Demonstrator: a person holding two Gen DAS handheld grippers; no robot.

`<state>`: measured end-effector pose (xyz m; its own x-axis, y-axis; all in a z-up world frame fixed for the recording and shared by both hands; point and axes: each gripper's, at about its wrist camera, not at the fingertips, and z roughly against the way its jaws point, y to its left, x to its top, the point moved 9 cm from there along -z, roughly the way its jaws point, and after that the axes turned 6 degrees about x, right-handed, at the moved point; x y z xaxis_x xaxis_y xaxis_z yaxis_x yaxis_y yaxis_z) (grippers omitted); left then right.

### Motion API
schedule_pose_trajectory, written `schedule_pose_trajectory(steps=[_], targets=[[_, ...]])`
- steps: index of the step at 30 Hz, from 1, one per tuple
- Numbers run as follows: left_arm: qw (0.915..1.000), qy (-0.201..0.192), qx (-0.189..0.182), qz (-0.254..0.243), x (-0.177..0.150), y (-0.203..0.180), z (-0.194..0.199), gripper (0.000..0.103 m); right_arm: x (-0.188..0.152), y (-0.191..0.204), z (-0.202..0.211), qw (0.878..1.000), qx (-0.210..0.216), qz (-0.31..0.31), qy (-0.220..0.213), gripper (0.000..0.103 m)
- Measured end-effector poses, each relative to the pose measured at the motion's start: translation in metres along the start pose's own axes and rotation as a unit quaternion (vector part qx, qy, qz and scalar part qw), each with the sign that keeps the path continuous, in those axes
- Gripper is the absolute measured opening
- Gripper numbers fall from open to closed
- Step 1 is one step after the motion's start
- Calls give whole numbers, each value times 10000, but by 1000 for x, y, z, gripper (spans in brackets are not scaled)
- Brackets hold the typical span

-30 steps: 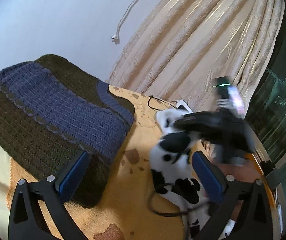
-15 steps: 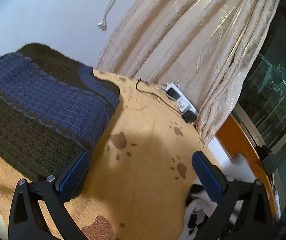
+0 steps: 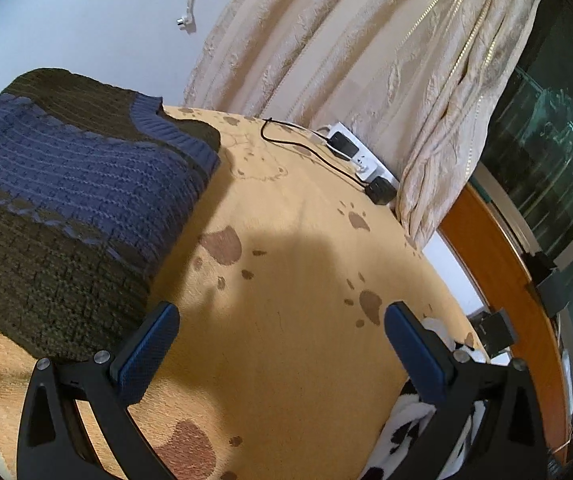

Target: Fold clothes

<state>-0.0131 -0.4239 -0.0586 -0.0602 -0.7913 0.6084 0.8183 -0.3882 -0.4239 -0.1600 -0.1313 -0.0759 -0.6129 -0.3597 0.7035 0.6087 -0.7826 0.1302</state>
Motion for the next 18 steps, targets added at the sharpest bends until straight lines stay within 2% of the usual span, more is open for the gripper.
schedule_pose_trajectory(steps=[3, 7, 9, 12, 14, 15, 17, 18], targets=[[10000, -56, 12, -3, 1, 1, 2, 103, 26, 31, -21, 9990, -20, 410, 188, 70], [10000, -80, 51, -18, 2, 2, 3, 103, 37, 63, -72, 9914, -407, 1032, 694, 70], [9999, -72, 77, -67, 1, 1, 2, 103, 39, 63, -98, 9853, -740, 1237, 918, 70], [9999, -32, 77, -147, 0, -2, 0, 103, 41, 47, -121, 9820, -1073, 1114, 1083, 70], [9998, 16, 48, -198, -2, -4, -2, 103, 40, 37, -123, 9847, -965, 903, 1139, 69], [9997, 44, 34, -243, -3, -6, -3, 103, 40, 32, -124, 9858, -910, 797, 1167, 66], [9994, 95, 10, -333, -6, -10, -5, 103, 40, 24, -121, 9887, -777, 612, 1130, 42], [9991, 126, -3, -393, -7, -12, -6, 103, 43, 20, -113, 9908, -736, 509, 1013, 35]])
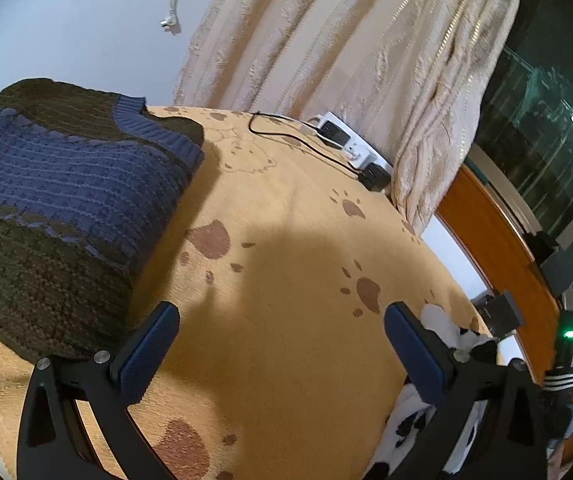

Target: Fold clothes

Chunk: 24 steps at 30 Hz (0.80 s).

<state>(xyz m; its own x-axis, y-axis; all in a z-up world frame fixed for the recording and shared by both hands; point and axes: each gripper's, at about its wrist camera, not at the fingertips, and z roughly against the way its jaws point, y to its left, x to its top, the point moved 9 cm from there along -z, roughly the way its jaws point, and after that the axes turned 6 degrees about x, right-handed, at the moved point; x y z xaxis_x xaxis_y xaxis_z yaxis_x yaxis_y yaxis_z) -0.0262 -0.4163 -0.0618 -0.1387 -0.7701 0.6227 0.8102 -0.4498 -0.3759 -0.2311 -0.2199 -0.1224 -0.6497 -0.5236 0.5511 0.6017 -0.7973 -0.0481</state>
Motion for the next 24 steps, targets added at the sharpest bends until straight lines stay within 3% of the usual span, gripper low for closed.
schedule_pose_trajectory(steps=[4, 10, 14, 18, 24], targets=[[9997, 103, -10, -202, -5, -7, -5, 103, 3, -28, 41, 9978, 23, -354, -563, 26], [9990, 320, -69, -318, -12, -14, -12, 103, -18, -92, 118, 9899, -165, -888, -1095, 25], [9984, 413, -142, -371, -16, -17, -14, 103, -53, -128, 143, 9841, -302, -1326, -1142, 25], [9976, 460, -180, -477, -20, -22, -15, 103, -112, -159, 163, 9746, -328, -1896, -1145, 25], [9952, 504, -201, -819, -28, -36, -17, 103, -192, -179, 159, 9575, 392, -2673, -1015, 29]])
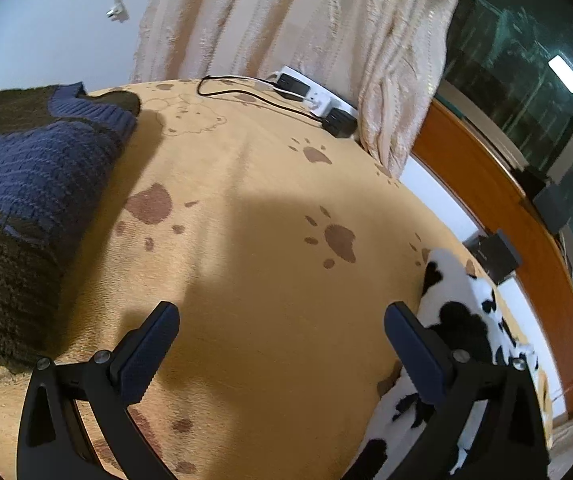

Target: Fold clothes

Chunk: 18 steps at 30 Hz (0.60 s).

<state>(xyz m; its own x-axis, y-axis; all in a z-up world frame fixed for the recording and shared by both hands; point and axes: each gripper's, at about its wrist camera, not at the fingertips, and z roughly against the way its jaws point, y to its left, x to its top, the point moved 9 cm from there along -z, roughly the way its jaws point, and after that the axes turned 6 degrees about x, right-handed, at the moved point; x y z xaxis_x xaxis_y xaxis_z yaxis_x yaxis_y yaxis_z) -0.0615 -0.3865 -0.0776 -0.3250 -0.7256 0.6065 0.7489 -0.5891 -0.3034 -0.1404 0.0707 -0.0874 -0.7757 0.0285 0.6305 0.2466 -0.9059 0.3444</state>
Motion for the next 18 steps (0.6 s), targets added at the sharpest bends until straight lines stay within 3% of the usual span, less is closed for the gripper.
schedule_pose_trajectory(steps=[1, 4, 5, 8, 14, 18], targets=[[10000, -5, 10, -47, 0, -1, -1, 103, -9, -7, -2, 9998, 125, -131, 46, 35], [9999, 2, 37, -140, 0, -3, -3, 103, -18, -18, 5, 9981, 427, -436, -31, 67], [9999, 17, 41, -155, 0, -3, -4, 103, -16, -18, 9, 9982, 437, -403, -104, 70], [9998, 70, 32, -165, 1, -2, -6, 103, -10, -14, 16, 9974, 584, -366, -209, 75], [9998, 76, -154, -94, 15, -7, 14, 103, 9, -34, 15, 9911, 902, -955, -222, 75], [9965, 107, -476, -681, 23, -50, 36, 103, 30, -47, 4, 9925, 799, -902, -185, 75]])
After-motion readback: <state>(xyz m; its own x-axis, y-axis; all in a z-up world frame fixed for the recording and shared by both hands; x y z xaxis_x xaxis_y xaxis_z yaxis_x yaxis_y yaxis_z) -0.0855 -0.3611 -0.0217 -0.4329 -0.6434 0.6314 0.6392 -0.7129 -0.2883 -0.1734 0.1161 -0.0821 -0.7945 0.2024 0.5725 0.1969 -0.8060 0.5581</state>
